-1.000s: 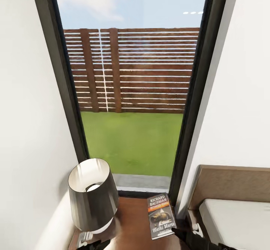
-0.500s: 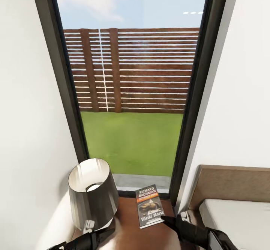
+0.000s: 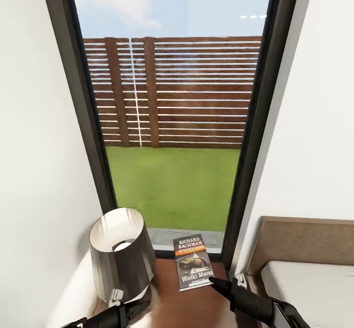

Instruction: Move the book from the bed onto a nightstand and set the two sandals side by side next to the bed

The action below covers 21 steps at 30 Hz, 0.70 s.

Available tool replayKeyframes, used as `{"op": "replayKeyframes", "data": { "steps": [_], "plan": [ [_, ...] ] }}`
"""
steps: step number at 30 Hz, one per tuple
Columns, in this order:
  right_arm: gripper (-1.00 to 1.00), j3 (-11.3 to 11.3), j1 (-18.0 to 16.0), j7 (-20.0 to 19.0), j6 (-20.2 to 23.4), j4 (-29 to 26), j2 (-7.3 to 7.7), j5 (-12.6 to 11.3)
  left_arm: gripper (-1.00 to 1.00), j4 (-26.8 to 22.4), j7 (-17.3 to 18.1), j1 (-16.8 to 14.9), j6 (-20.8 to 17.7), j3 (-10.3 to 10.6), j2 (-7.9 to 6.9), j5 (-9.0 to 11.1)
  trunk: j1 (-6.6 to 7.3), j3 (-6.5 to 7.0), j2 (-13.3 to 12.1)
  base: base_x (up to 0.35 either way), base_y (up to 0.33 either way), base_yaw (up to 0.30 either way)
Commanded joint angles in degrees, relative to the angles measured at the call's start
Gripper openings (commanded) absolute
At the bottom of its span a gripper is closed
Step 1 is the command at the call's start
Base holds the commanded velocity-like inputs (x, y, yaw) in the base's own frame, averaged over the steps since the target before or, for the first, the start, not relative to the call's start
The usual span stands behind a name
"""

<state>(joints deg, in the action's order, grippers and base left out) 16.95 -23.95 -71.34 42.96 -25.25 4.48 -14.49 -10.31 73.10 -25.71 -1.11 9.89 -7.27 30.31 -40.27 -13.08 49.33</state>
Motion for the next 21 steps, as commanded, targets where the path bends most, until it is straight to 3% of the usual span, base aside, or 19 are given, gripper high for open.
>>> {"op": "replayKeyframes", "data": {
  "steps": [1,7,21],
  "plan": [
    [-1.0,0.09,-0.04,-0.15,0.37,0.02,0.0,-0.1,1.0,0.01,0.11,-0.04,-0.12,0.48,-0.04,0.52,-0.01,-0.08,0.06,0.0,0.0,0.0],
    [-1.0,0.04,-0.04,-0.2,0.27,0.12,-0.05,-0.04,1.0,0.02,0.09,-0.04,-0.24,0.48,-0.09,0.54,-0.01,-0.08,0.06,0.0,0.0,0.0],
    [-1.0,0.08,-0.04,-0.11,-0.07,0.28,-0.09,-0.01,1.0,0.02,-0.09,-0.04,-0.3,0.56,0.02,0.46,-3.08,-2.59,5.67,0.0,0.0,0.0]
  ]
}}
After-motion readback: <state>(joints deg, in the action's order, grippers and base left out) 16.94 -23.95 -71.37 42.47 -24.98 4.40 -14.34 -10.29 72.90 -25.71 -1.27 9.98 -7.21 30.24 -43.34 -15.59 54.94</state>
